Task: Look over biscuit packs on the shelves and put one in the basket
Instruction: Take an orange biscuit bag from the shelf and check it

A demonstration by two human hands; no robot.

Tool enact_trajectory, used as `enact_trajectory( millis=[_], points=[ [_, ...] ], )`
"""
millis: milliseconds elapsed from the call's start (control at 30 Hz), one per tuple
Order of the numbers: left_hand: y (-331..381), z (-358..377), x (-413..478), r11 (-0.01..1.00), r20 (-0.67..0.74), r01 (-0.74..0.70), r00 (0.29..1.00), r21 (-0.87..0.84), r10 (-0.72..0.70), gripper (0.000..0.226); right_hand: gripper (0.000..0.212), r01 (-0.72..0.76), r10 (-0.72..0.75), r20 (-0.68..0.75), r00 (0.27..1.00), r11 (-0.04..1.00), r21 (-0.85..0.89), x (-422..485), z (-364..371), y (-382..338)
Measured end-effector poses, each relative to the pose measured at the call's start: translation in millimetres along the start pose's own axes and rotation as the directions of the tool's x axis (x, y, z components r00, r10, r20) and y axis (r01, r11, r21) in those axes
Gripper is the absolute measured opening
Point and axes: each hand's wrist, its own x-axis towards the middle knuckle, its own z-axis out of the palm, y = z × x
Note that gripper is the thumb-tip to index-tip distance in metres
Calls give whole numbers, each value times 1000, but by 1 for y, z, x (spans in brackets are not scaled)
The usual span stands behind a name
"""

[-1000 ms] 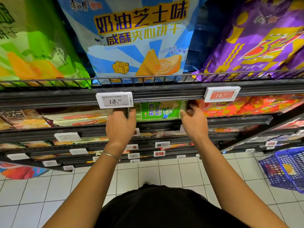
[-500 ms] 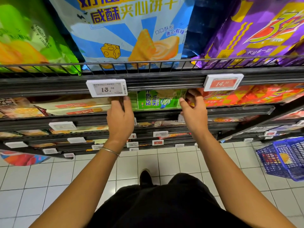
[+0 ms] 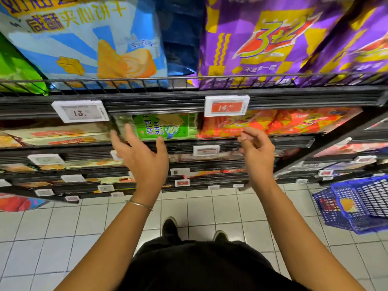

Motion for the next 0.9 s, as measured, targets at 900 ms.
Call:
enact_trajectory(
  millis=[900],
  points=[
    [105,85,-41,910,251,159,966,-383,-63,57,54,-6,16,264,964,999,-39,63,-64,-5]
  ],
)
